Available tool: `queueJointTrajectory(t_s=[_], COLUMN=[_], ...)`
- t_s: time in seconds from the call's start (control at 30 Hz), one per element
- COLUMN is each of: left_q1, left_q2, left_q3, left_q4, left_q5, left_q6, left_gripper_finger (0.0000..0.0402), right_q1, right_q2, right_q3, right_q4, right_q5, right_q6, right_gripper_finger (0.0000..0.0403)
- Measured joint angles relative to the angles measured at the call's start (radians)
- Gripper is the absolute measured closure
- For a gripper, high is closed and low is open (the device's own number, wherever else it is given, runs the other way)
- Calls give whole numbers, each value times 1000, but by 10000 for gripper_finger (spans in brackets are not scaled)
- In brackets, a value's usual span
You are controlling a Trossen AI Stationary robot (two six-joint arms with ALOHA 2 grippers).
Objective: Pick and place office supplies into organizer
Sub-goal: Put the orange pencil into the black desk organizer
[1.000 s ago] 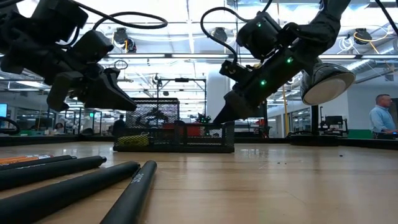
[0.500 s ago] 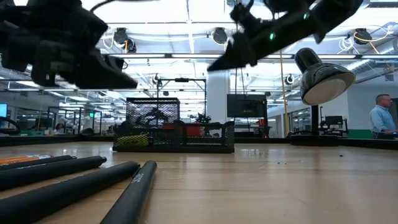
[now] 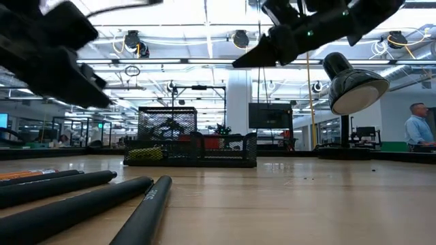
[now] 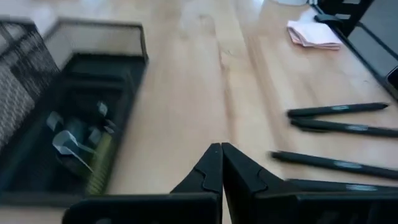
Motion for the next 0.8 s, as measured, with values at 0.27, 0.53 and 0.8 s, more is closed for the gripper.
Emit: queueJointTrajectory(t_s=[0.27, 0.53, 0.8], left_q1=[-286, -352, -338], left_q2=[109, 410, 645], left_q3=[430, 801, 1030], left_q4=[-593, -958, -1274], left_q5=[-238, -208, 35], left_q6=[-425, -794, -1175], left_gripper_finger=[398, 399, 400], right_q1=[-44, -17, 28], right_q2=[-49, -75, -75], right_q3=[-13, -14, -14], right_q4=[49, 11, 17], right_q5=[-53, -78, -77], right_q6=[-1, 41, 51], right_gripper_finger=[401, 400, 401])
